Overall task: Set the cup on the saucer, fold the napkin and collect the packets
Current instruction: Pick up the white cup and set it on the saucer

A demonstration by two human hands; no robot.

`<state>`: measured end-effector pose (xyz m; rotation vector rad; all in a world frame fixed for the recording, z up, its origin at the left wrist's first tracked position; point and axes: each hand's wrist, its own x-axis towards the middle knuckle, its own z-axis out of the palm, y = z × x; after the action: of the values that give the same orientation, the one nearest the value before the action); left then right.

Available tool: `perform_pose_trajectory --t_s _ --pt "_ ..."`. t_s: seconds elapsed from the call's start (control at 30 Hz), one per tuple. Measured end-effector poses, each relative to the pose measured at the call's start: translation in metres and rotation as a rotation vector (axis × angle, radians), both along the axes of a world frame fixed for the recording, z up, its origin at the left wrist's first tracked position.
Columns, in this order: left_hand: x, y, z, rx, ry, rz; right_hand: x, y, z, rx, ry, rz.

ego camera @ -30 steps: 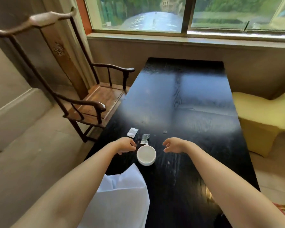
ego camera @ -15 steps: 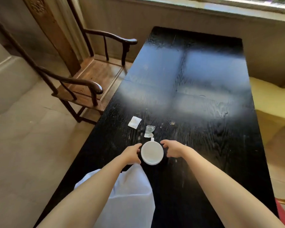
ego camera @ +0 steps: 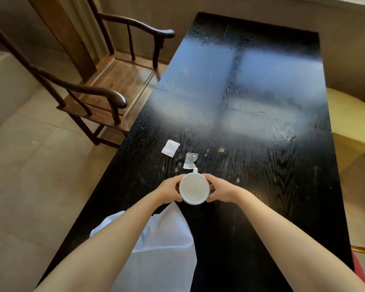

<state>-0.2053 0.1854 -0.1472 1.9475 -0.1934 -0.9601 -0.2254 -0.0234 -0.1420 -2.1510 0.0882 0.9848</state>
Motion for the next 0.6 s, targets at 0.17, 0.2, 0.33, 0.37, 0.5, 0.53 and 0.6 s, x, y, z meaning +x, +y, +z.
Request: perform_pose_trajectory --t_s 0.17,0.2,0.33,0.37,0.5,0.53,0.6 --pt "-0.002 0.008 0.020 -0.194 0.110 -0.033 -0.006 -0.009 0.027 0.159 0.010 -0.039" --pt "-0.004 0.009 0.024 -0.214 0.117 -0.041 -0.008 -0.011 0.034 0.184 0.004 -0.042" --pt "-0.017 0.004 0.036 -0.285 0.099 -0.015 -0.024 -0.021 0.060 0.276 -0.033 -0.085" --pt "-0.023 0.001 0.039 -0.295 0.083 -0.002 -0.029 -0.023 0.066 0.292 -0.045 -0.102" --pt "-0.052 -0.014 0.044 -0.327 0.021 0.055 -0.057 -0.033 0.079 0.324 -0.116 -0.165" --pt "-0.058 -0.019 0.046 -0.332 0.001 0.053 -0.064 -0.035 0.082 0.331 -0.138 -0.179" --pt "-0.068 -0.028 0.053 -0.322 -0.055 0.030 -0.079 -0.039 0.088 0.339 -0.183 -0.202"
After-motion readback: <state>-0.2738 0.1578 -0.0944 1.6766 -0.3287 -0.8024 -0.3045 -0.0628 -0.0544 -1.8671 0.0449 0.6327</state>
